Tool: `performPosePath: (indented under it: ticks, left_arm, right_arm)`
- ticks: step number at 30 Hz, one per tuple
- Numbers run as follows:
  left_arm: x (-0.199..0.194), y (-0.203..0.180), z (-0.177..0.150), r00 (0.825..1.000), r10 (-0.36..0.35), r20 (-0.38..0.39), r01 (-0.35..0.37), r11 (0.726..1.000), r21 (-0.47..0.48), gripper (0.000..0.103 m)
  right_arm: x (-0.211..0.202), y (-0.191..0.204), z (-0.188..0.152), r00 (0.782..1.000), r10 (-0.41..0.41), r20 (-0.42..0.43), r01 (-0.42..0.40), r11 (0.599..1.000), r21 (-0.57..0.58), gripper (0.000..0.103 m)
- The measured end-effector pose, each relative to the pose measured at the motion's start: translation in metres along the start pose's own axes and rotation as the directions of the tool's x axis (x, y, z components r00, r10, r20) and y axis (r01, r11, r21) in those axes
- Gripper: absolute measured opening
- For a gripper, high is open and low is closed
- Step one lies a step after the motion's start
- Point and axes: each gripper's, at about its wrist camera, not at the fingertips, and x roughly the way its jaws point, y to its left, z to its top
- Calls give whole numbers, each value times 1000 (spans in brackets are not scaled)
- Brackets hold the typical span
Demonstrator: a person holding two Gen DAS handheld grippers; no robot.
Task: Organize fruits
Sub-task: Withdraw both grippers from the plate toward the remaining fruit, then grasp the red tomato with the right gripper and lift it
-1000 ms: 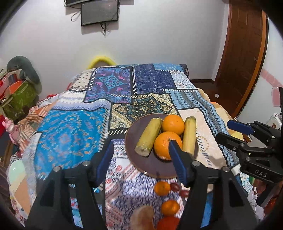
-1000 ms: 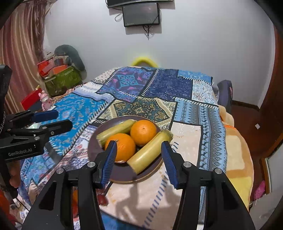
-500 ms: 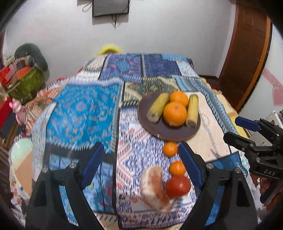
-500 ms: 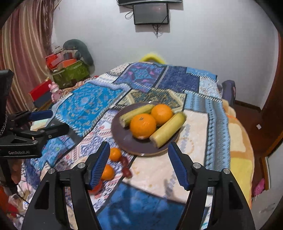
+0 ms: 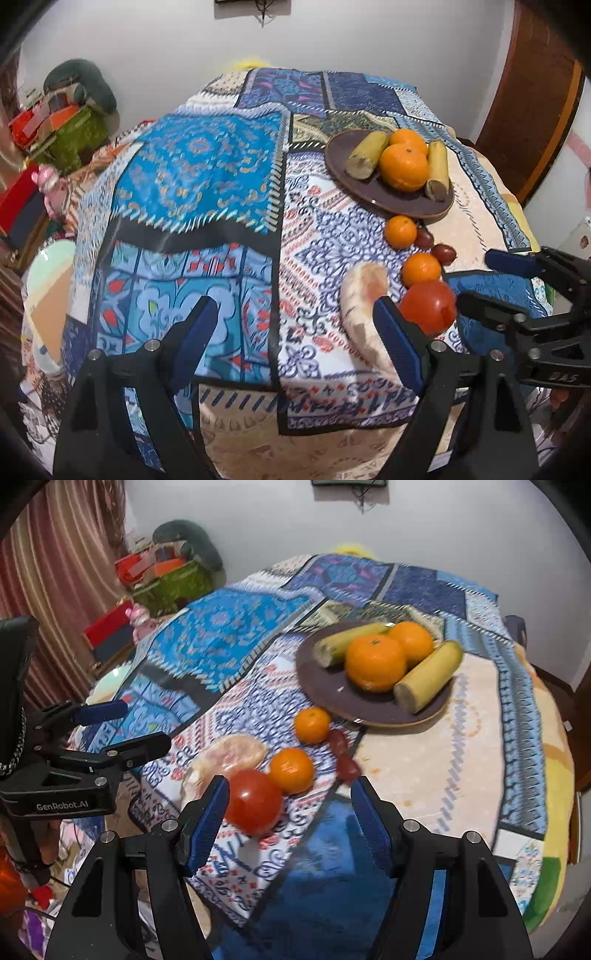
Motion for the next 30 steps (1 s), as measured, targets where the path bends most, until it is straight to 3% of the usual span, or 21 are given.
performPosePath:
  ticks: [11,13,14,23,30]
  left_arm:
    - [11,16,-13,998,-39,-53,36,998,-57,87]
    - [13,11,-12,998,-41,-56,38,998,-47,87]
    - [14,9,-11,997,-43,-60,40,998,-43,87]
    - [32,-16,-2,993,-45,-108,45,999,-11,87]
    - [52,-35,3,990,-29,-137,35,999,39,87]
  right_arm:
    - [36,13,-6,994,50,-97,-50,999,6,63]
    - [36,11,-6,992,79,-97,-77,997,17,50]
    - [35,9,-6,990,102,-96,-100,995,25,46]
    - [13,0,-6,994,100,-33,-98,994,40,44]
    - [-6,-30,-3,999,47,27,-49,995,88,44]
